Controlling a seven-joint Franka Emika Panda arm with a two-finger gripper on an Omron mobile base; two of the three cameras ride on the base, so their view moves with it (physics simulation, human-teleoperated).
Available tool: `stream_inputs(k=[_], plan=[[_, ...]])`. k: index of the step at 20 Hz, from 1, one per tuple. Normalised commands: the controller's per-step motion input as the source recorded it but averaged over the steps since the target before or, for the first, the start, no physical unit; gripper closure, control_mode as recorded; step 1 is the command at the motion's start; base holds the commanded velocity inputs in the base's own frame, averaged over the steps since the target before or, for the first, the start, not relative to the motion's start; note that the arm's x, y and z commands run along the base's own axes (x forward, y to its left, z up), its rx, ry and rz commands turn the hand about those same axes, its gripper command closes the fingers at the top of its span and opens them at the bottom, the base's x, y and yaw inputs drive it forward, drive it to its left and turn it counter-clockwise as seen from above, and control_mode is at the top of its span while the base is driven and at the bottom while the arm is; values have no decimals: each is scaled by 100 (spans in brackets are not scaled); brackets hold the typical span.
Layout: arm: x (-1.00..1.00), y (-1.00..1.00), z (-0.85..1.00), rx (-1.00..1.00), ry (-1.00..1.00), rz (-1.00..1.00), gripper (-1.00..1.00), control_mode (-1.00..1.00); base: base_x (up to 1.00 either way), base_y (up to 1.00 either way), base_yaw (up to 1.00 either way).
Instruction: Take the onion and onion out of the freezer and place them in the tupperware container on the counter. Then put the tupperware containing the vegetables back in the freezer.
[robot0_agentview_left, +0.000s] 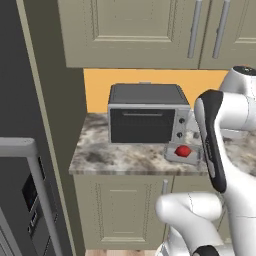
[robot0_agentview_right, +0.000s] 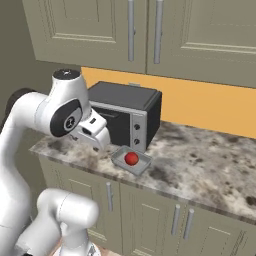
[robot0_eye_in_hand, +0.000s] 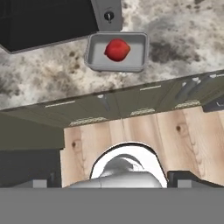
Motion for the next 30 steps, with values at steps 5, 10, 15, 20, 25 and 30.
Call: stream_inputs(k=[5, 10, 15, 20, 25, 30], plan=[[-67, 54, 15, 0, 0, 0, -100, -100, 0, 0, 0], [-6, 23, 3, -3, 0, 0, -100, -100, 0, 0, 0], [-3, 5, 0, 0, 0, 0, -100, 100, -25, 0, 0], [0, 0, 0, 0, 0, 0, -100, 100, -100, 0, 0], [0, 0, 0, 0, 0, 0, -100, 100, -100, 0, 15], [0, 0, 0, 0, 0, 0, -100, 100, -97, 8, 67]])
